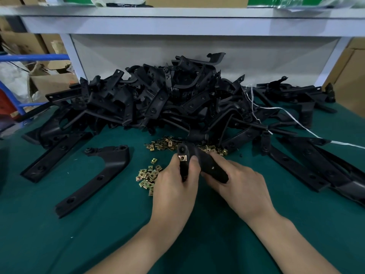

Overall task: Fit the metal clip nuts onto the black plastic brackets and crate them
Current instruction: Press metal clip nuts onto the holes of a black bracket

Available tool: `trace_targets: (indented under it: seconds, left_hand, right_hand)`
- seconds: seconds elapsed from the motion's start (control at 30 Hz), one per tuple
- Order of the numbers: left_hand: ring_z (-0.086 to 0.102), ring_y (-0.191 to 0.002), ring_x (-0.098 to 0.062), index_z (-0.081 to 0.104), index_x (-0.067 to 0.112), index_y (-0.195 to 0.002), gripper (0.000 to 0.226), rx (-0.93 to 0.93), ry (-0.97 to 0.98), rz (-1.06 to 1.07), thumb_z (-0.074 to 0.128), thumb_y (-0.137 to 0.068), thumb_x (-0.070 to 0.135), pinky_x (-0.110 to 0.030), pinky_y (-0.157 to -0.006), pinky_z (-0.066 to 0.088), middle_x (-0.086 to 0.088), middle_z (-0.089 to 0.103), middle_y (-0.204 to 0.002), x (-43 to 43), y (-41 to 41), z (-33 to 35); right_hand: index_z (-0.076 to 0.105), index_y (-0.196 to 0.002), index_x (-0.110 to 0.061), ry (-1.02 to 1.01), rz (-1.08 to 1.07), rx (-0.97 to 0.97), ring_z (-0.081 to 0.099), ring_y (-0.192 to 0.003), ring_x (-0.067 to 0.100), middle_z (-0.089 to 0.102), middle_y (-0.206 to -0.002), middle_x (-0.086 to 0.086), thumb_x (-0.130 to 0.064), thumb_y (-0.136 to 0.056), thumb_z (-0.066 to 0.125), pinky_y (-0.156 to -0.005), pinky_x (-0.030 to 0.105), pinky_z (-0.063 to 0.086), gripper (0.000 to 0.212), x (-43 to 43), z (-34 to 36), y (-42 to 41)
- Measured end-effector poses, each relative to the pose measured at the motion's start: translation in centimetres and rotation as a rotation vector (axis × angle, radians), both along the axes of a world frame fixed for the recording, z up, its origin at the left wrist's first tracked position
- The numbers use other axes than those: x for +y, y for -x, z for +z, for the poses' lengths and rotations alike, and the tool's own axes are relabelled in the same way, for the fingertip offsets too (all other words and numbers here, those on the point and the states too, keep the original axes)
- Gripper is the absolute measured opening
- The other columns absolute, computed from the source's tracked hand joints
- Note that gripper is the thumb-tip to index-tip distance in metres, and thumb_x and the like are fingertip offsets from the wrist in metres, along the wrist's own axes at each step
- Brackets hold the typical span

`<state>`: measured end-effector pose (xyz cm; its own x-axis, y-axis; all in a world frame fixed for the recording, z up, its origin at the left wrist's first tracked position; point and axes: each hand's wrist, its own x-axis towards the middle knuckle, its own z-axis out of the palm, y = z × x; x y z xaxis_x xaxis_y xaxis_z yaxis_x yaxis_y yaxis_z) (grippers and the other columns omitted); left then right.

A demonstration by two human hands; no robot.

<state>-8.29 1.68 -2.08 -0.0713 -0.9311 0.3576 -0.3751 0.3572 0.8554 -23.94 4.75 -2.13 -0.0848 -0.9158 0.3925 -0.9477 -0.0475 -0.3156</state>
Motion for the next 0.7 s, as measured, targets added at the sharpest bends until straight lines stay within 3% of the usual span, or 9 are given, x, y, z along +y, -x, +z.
trace_targets:
  seconds: [0.1, 0.23, 0.37, 0.47, 0.53, 0.6, 0.7]
  left_hand:
    - [0.05, -0.053, -0.007, 0.044, 0.03, -0.076, 0.032, -0.05, 0.026, 0.023, 0.04, -0.098, 0.053, -0.022, -0.05, 0.031, 0.02, 0.056, -0.062, 0.0, 0.0, 0.1]
    - [0.051, -0.057, -0.01, 0.047, 0.027, -0.08, 0.034, -0.057, 0.043, 0.028, 0.037, -0.097, 0.055, -0.031, -0.054, 0.038, 0.009, 0.052, -0.057, -0.1, 0.0, 0.0]
    - [0.048, -0.053, -0.006, 0.042, 0.033, -0.078, 0.031, -0.062, 0.06, 0.01, 0.037, -0.098, 0.056, -0.023, -0.052, 0.03, 0.02, 0.056, -0.063, -0.2, -0.1, -0.2]
    - [0.043, -0.046, -0.004, 0.047, 0.038, -0.081, 0.024, 0.034, 0.023, -0.06, 0.043, -0.099, 0.054, -0.016, -0.047, 0.032, 0.019, 0.051, -0.055, -0.2, -0.2, -0.2]
    - [0.045, -0.047, -0.004, 0.055, 0.045, -0.098, 0.017, 0.116, 0.009, -0.129, 0.042, -0.099, 0.056, -0.015, -0.046, 0.034, 0.014, 0.054, -0.057, 0.0, -0.2, -0.1]
    - [0.054, -0.054, -0.009, 0.052, 0.052, -0.122, 0.032, 0.139, 0.019, -0.171, 0.032, -0.1, 0.063, -0.02, -0.051, 0.042, 0.007, 0.061, -0.068, 0.1, -0.2, -0.3]
    - [0.062, -0.075, -0.006, 0.044, 0.054, -0.133, 0.043, 0.101, 0.029, -0.19, 0.022, -0.099, 0.069, -0.017, -0.066, 0.043, 0.013, 0.065, -0.084, 0.1, -0.3, -0.6]
  right_hand:
    - [0.05, -0.135, -0.047, 0.026, 0.016, -0.01, 0.068, -0.084, 0.016, 0.07, -0.095, -0.015, -0.061, -0.087, 0.061, -0.057, 0.029, 0.04, 0.051, -0.2, -0.3, 0.0]
    - [0.052, -0.134, -0.046, 0.052, 0.02, -0.004, 0.068, -0.082, 0.017, 0.071, -0.094, -0.015, -0.06, -0.087, 0.062, -0.057, 0.028, 0.039, 0.051, -0.3, -0.5, 0.0]
    - [0.051, -0.131, -0.048, 0.071, 0.026, -0.027, 0.067, -0.08, 0.013, 0.07, -0.092, -0.018, -0.06, -0.086, 0.061, -0.054, 0.027, 0.039, 0.048, -0.2, -0.3, -0.2]
    - [0.049, -0.129, -0.05, 0.08, 0.038, -0.09, 0.065, -0.077, 0.01, 0.068, -0.089, -0.02, -0.059, -0.087, 0.06, -0.053, 0.026, 0.044, 0.044, 0.0, -0.3, -0.1]
    - [0.049, -0.13, -0.048, 0.086, 0.02, -0.155, 0.065, -0.076, 0.008, 0.068, -0.088, -0.02, -0.06, -0.089, 0.058, -0.057, 0.029, 0.049, 0.044, -0.1, -0.3, 0.1]
    - [0.049, -0.131, -0.047, 0.093, -0.035, -0.227, 0.066, -0.075, 0.008, 0.069, -0.085, -0.019, -0.064, -0.089, 0.055, -0.062, 0.032, 0.054, 0.046, -0.2, -0.1, 0.6]
    - [0.048, -0.122, -0.06, 0.042, -0.05, -0.371, 0.062, -0.068, 0.002, 0.067, -0.076, -0.021, -0.07, -0.088, 0.049, -0.06, 0.016, 0.049, 0.036, 0.1, 0.4, 1.3]
